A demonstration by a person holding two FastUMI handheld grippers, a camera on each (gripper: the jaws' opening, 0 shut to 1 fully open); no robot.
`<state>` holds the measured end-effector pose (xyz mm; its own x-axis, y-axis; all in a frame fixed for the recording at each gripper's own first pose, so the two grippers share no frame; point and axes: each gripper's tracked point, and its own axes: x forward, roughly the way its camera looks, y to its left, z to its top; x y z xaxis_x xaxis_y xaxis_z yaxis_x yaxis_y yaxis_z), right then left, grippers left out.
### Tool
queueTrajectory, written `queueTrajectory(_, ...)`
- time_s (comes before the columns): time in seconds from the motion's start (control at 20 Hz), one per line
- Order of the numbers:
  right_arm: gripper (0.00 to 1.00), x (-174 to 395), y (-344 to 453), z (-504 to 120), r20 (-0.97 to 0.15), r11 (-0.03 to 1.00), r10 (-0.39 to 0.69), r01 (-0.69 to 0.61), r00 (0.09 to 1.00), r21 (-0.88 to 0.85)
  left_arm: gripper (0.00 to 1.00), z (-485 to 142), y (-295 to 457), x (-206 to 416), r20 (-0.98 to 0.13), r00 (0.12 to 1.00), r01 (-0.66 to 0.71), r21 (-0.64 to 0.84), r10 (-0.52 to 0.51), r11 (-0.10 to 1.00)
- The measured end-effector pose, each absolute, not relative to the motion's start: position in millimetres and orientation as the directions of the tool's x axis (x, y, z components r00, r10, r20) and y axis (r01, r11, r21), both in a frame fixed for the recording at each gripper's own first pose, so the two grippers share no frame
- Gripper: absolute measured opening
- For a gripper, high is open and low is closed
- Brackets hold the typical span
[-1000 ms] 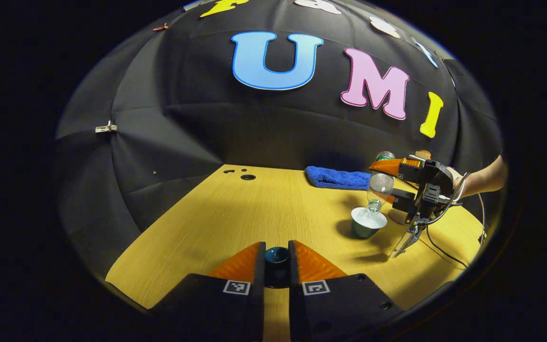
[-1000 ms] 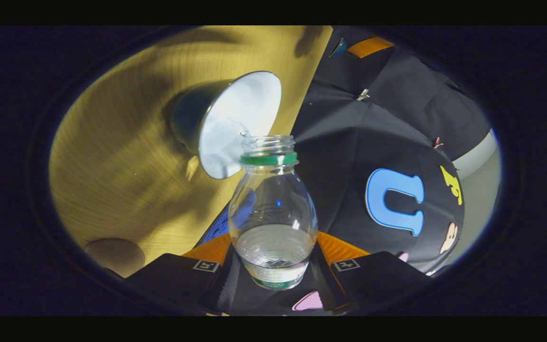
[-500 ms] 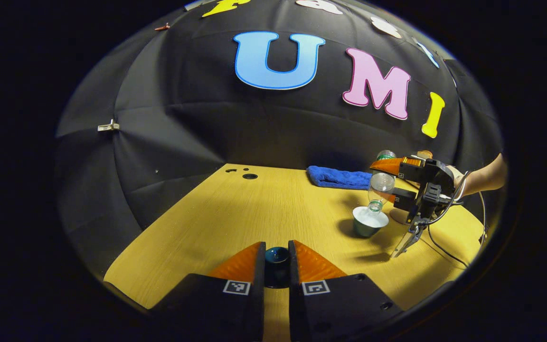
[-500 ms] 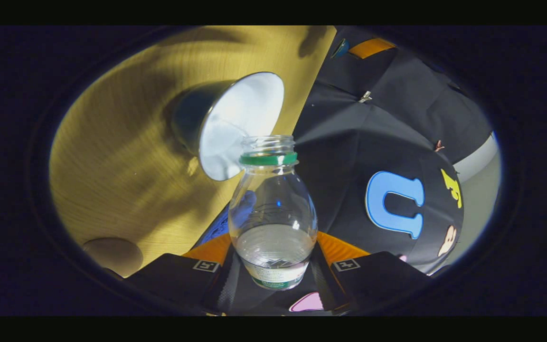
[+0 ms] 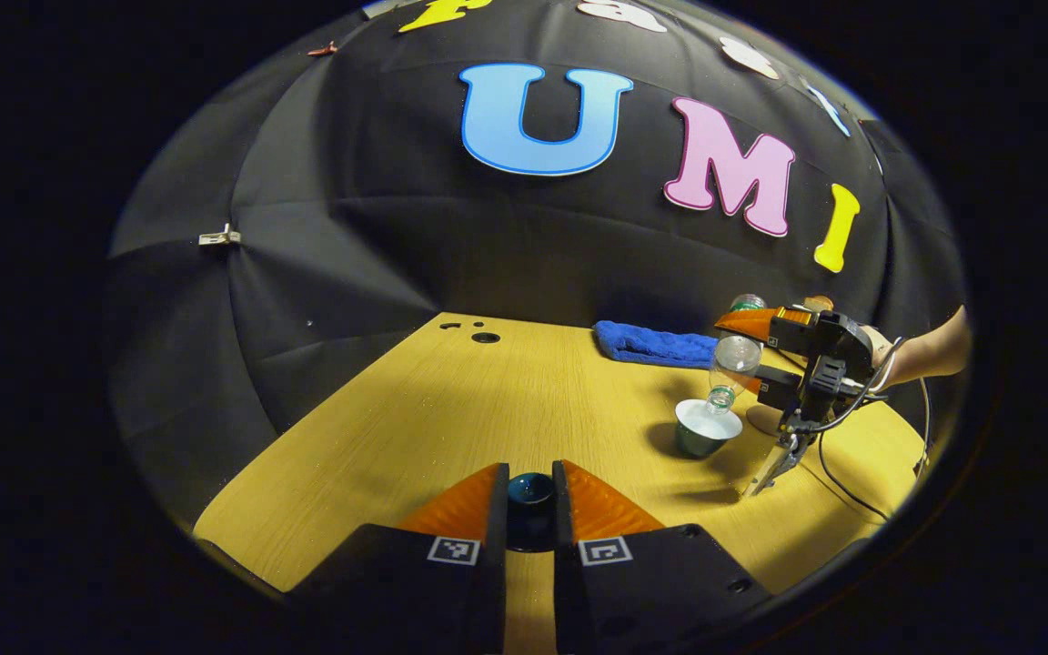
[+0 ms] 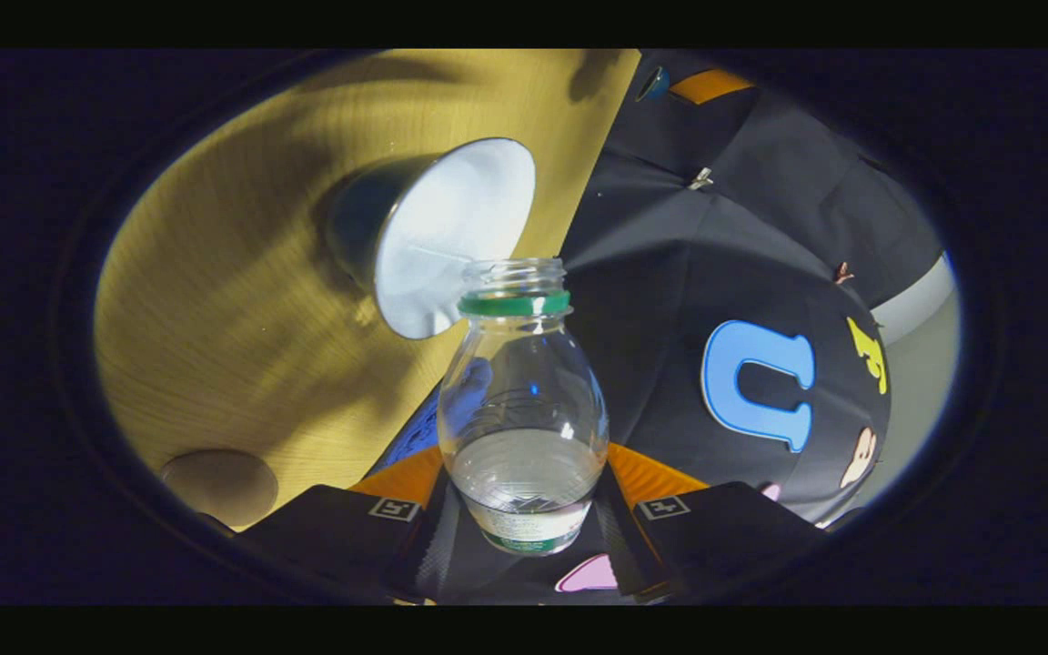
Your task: Open the teacup lid with one hand, grasp the water bottle and pour water into the teacup with the other hand; after pouring, place the water bottle on the coaster and then close the teacup lid.
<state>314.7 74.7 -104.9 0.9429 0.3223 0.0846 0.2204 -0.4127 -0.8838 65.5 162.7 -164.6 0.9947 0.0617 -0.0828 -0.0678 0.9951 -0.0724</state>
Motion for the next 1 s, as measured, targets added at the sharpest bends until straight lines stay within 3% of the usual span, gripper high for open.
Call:
queueTrajectory(0.35,0.71,288.5,68.1,-83.0,0.110,-0.210,0.254,0.166,0.961,-0.964,0.25,-159.3,159.0,47.1,-0.071,0.994,-0.092,-0.110,0.085,0.990)
queueTrajectory(0.6,0.71,269.3,54.2,-51.5,0.083,0.133,0.150,0.063,0.985,-0.989,0.29,-146.2,146.0,34.7,-0.057,0.994,-0.101,-0.105,0.096,0.989)
queueTrajectory(0.7,0.72,261.2,47.8,-32.7,0.088,0.241,0.124,0.056,0.988,-0.969,0.25,-140.1,138.9,30.2,-0.053,0.993,-0.106,-0.102,0.101,0.989)
queueTrajectory(1.0,0.72,226.1,13.7,16.0,0.041,0.591,0.032,0.014,0.999,-0.806,0.29,-107.6,109.1,20.8,-0.027,0.995,-0.094,-0.105,0.092,0.990)
